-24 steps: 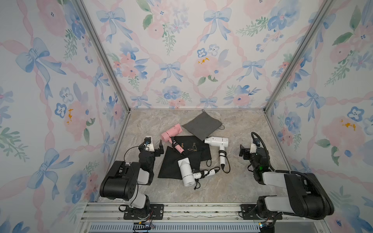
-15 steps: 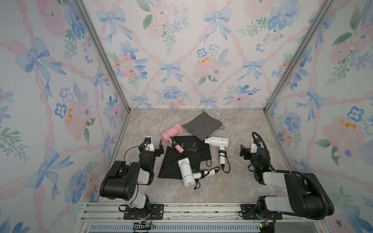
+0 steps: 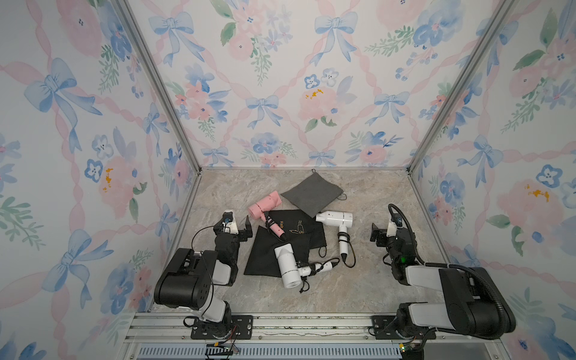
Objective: Pack away hair dryers
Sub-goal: Pick up the hair dryer from the center of the board.
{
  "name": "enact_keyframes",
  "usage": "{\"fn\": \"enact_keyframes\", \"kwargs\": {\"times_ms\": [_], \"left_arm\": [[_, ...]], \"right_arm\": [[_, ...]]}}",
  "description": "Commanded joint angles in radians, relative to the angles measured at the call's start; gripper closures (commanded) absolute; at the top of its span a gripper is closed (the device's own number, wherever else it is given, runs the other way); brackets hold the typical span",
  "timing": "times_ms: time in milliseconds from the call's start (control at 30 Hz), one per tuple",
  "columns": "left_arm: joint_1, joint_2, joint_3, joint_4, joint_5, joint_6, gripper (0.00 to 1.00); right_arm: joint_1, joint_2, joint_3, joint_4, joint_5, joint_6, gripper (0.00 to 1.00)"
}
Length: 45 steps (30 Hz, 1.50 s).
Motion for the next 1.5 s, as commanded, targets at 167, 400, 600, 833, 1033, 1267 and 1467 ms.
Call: {"fn": "enact_keyframes", "kwargs": {"times_ms": [167,400,600,833,1033,1267,1467], "left_arm": [[-0.026,0.015,0.017,0.019,-0.065,0.022,0.02],[-0.046,-0.023,0.039,-0.038,-0.135,0.028,0.02],[-0.087,-0.072,0.193,-0.336,-0.248,0.042,0.02],[-0.125,-0.150,0.299,-0.509,-0.309,0.013,0.02],[-0.180,-0.183,0.417,-0.701,-0.330,-0.031,0.02],[-0.304,-0.212,0.565,-0.910,-0.317,-0.070,0.02],[-0.340,-0.219,0.704,-1.170,-0.242,-0.190,0.02]], "right_arm": [[-0.001,0.029,0.018,0.023,0.005,-0.006,0.03],[0.062,-0.057,0.068,-0.130,0.196,-0.020,0.03],[0.167,-0.135,0.342,-0.540,0.402,-0.037,0.03],[0.189,-0.165,0.514,-0.768,0.337,0.116,0.03],[0.246,-0.183,0.589,-0.942,0.280,0.168,0.03],[0.304,-0.318,0.539,-1.024,0.217,0.220,0.03],[0.384,-0.432,0.515,-1.156,0.223,0.261,0.03]]}}
